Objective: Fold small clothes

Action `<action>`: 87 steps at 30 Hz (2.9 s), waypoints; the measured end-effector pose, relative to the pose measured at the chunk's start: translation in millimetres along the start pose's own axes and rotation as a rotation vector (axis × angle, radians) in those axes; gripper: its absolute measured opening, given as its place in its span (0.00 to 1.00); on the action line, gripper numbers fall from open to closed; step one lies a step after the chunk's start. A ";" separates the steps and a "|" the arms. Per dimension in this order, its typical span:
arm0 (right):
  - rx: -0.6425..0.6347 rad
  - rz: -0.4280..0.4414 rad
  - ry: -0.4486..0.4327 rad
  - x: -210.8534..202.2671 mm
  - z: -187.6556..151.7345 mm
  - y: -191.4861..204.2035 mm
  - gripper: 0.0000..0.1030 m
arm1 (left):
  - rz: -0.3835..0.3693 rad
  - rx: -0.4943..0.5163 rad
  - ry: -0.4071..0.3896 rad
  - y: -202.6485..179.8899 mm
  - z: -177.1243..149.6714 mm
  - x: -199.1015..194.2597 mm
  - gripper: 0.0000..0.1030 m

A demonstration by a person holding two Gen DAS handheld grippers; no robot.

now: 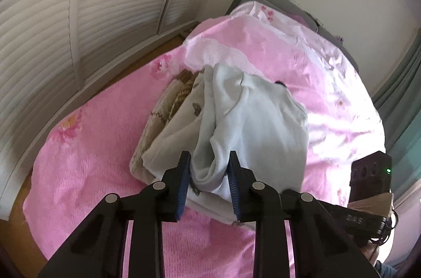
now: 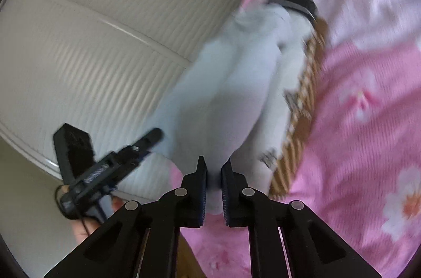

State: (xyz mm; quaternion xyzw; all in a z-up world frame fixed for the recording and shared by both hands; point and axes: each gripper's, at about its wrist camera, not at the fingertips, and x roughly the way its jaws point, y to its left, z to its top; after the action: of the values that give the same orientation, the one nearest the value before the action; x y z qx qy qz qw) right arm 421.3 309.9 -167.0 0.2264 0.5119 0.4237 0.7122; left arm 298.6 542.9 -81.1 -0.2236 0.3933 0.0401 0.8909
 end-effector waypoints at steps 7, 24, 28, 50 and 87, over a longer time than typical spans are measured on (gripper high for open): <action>-0.047 -0.065 -0.060 -26.0 -6.5 0.7 0.35 | 0.078 0.060 -0.064 -23.6 -12.7 -27.5 0.41; -0.426 -0.450 -0.361 -231.6 -109.0 86.7 0.58 | 0.246 0.247 -0.281 -182.1 -144.3 -157.7 0.70; -0.464 -0.527 -0.461 -290.3 -150.0 91.3 0.70 | 0.227 0.292 -0.298 -222.9 -177.5 -172.2 0.72; -0.240 -0.942 -0.728 -556.9 -323.3 9.0 0.85 | -0.009 0.527 -0.264 -433.3 -342.2 -186.6 0.96; -0.178 -0.992 -0.748 -573.8 -367.1 -3.3 0.85 | 0.032 0.566 -0.296 -438.8 -381.7 -196.0 1.00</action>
State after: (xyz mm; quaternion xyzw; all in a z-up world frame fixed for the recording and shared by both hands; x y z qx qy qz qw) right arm 17.4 -212.0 1.6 0.0343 0.2350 -0.0241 0.9711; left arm 11.8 5.8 -4.7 0.0475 0.2582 -0.0247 0.9646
